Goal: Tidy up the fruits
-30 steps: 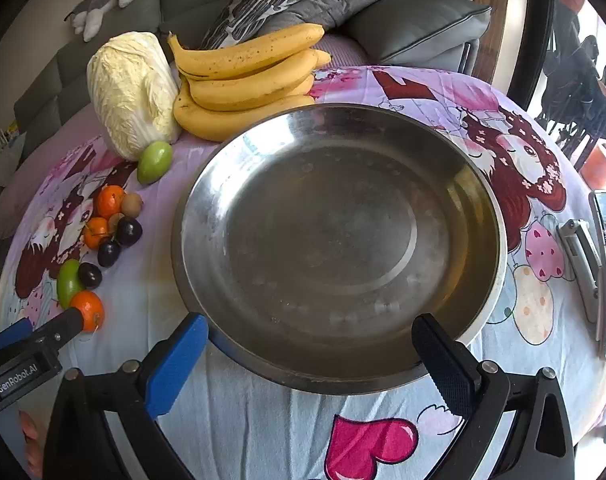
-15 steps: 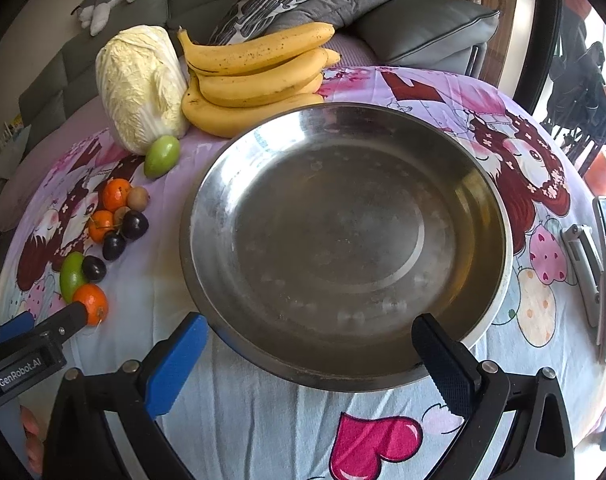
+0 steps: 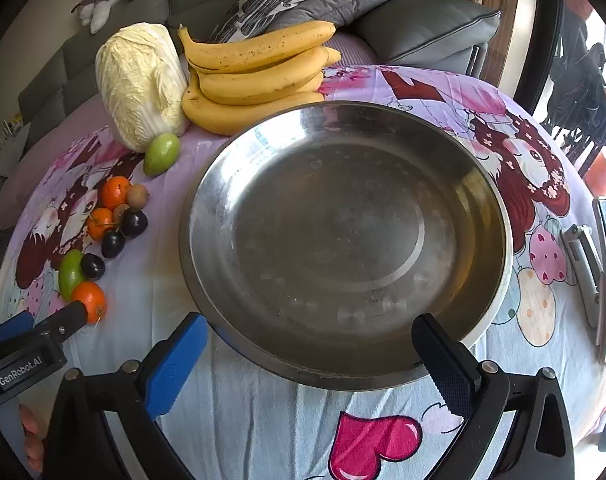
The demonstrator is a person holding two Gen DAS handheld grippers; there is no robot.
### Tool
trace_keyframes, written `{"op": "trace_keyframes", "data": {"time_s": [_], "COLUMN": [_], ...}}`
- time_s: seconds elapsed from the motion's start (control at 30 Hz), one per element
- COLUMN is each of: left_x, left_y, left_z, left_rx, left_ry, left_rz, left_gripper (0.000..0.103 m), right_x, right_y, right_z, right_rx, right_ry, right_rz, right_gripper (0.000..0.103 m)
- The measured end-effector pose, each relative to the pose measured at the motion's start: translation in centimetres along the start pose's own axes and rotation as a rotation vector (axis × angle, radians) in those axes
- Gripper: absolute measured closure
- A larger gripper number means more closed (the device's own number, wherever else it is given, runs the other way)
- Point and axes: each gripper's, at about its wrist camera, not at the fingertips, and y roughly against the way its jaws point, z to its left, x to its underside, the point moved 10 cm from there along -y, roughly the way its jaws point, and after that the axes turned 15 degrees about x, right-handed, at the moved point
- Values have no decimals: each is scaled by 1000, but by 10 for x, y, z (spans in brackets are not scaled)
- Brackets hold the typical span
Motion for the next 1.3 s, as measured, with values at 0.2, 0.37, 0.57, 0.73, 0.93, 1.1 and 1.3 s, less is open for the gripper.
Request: {"op": "trace_keyframes", "data": {"time_s": [0.2,0.37,0.57,0.73,0.93,1.1,1.3], "left_x": [0,0,1,-1,0,0,-3], "left_y": [0,0,0,-1,-1,0,3], "left_z": [0,0,-2,-5,-4,-5,-1], "left_rx": [-1,-1,1,37,25,35,29], "left_ry": [0,1,-2,12,8,4,-2], "left_rz": [0,-1,-5,-6,1,-4,-37], "left_gripper": [0,0,0,0,0,0,0], "right_x": [1,1,1,1,2,2,2], "right_y": [0,0,1,2,1,1,3], "right_z": [1,1,1,2,1,2,5], "right_rx": [2,3,2,4,4,5,1], "right_ry": [3,3,5,5,6,7,15], "right_rz": [0,0,1,1,1,0,-5], "right_gripper": [0,0,0,0,0,0,0]}}
